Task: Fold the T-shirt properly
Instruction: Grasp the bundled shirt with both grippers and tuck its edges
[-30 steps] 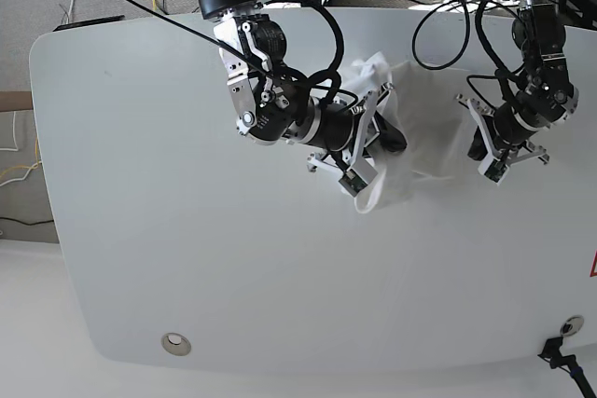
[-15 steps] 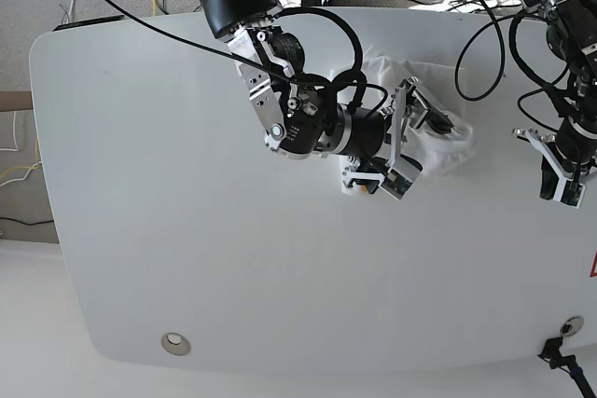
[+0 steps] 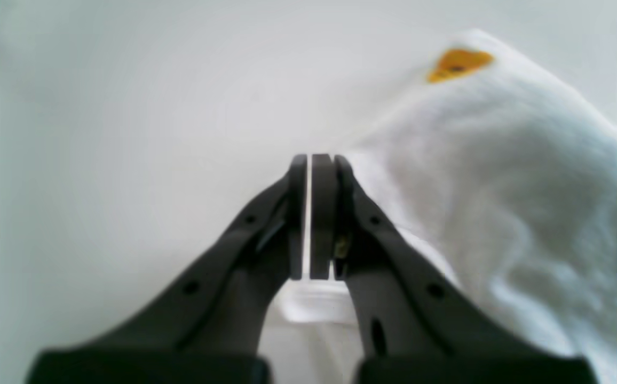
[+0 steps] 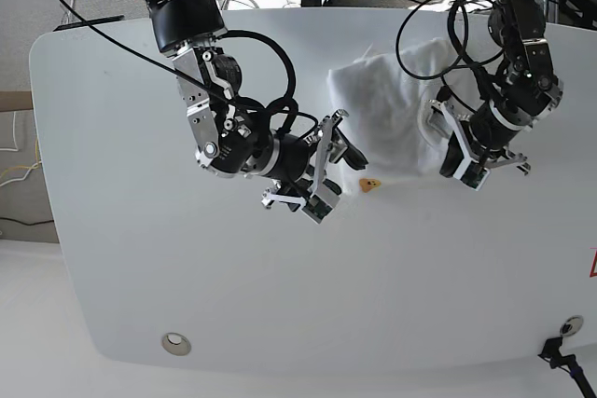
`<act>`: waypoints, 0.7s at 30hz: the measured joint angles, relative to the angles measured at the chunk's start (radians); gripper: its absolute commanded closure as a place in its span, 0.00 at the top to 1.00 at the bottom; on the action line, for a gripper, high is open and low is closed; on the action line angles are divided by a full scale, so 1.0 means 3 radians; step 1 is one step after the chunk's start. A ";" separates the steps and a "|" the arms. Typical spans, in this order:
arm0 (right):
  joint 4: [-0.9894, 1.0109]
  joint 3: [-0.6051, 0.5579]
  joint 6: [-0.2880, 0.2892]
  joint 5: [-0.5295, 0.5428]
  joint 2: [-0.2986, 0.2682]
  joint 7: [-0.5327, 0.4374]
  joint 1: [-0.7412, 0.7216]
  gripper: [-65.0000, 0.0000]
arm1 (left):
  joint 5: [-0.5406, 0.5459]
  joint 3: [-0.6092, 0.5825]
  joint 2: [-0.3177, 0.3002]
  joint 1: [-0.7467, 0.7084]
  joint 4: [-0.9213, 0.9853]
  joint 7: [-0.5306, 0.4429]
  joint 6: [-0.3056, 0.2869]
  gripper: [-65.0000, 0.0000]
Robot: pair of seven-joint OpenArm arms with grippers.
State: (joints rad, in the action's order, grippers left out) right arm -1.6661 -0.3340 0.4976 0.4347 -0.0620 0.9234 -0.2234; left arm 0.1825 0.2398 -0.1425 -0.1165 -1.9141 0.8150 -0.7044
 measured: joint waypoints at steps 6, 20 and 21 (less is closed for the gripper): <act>0.0178 0.0013 0.0004 -0.0371 0.0165 -0.0282 -0.0051 0.15 | -0.0011 0.0029 0.0046 -0.0313 -0.0050 -0.0046 0.0024 0.00; 0.1719 -0.0003 0.0000 -0.0936 0.0612 -0.1649 -0.0092 0.02 | -0.0178 0.0020 0.0050 -0.0542 0.0402 -0.0050 0.0020 0.00; 0.1836 0.0001 0.0000 -0.0933 0.0603 -0.1759 -0.0084 0.02 | -0.0328 0.0018 0.0053 -0.0487 0.0470 -0.0052 0.0011 0.00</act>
State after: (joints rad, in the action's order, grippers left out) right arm -1.1152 -0.3336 0.4976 0.1547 0.1188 0.3958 -0.2485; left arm 0.0841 0.2451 -0.1265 -0.2626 -1.7729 0.7994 -0.7010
